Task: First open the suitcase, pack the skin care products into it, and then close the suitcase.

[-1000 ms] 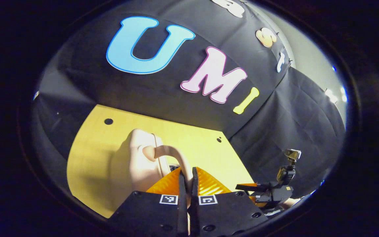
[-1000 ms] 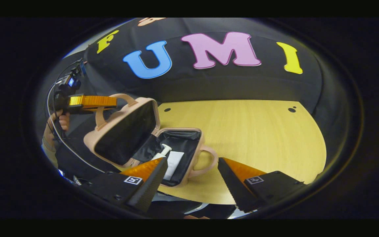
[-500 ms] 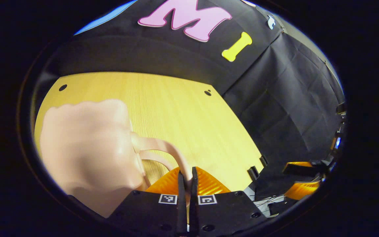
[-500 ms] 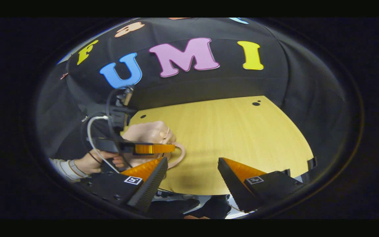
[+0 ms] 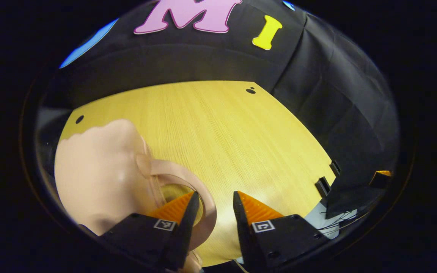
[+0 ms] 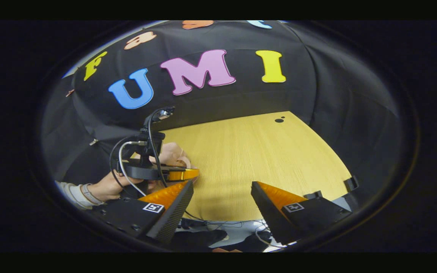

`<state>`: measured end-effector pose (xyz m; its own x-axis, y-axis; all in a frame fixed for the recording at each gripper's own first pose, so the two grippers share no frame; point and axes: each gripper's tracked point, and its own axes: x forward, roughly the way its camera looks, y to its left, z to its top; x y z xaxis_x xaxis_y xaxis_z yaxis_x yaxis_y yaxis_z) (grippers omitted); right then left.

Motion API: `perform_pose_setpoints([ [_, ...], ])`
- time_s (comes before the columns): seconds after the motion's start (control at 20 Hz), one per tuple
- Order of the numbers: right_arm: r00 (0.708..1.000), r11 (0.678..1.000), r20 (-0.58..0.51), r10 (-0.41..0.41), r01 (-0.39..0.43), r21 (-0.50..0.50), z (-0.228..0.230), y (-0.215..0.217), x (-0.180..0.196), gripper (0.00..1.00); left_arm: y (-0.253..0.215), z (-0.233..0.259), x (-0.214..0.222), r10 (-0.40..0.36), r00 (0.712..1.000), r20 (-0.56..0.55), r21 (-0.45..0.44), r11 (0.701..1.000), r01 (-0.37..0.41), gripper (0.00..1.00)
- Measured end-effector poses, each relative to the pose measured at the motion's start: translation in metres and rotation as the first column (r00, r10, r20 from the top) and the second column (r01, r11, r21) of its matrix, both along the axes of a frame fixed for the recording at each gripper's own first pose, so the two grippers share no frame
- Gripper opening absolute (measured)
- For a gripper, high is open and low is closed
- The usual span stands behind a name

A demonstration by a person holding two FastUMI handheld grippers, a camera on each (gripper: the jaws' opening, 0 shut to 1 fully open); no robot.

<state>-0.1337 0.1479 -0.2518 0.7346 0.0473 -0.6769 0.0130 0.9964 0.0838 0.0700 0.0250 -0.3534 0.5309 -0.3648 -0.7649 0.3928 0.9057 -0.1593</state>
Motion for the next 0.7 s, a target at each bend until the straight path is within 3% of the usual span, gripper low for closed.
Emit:
perform_pose_setpoints([
  [0.05,1.0,1.0,0.004,0.024,-0.024,-0.006,0.004,-0.006,0.002,0.98,0.003,0.014,0.001,0.034,0.998,0.056,0.036,0.999,-0.036,0.8],
  [0.1,0.999,0.999,0.025,0.044,-0.044,-0.018,0.011,-0.013,0.006,0.98,0.007,0.031,0.006,0.066,0.99,0.123,0.066,0.995,-0.075,0.81],
  [0.15,0.997,0.998,0.046,0.059,-0.057,-0.04,0.016,-0.023,0.012,0.98,0.006,0.047,0.008,0.087,0.98,0.181,0.09,0.99,-0.105,0.98],
  [0.25,0.993,0.995,0.082,0.084,-0.079,-0.06,0.028,-0.041,0.019,0.98,0.002,0.089,0.009,0.117,0.945,0.305,0.108,0.982,-0.156,0.99],
  [0.5,0.952,0.988,0.271,0.142,-0.118,-0.103,0.087,-0.079,0.051,0.98,-0.025,0.198,-0.015,0.192,0.835,0.516,0.001,0.974,-0.225,0.98],
  [0.7,0.872,0.974,0.448,0.199,-0.127,-0.186,0.156,-0.101,0.079,0.97,-0.037,0.266,-0.034,0.305,0.764,0.569,-0.116,0.949,-0.292,0.98],
])
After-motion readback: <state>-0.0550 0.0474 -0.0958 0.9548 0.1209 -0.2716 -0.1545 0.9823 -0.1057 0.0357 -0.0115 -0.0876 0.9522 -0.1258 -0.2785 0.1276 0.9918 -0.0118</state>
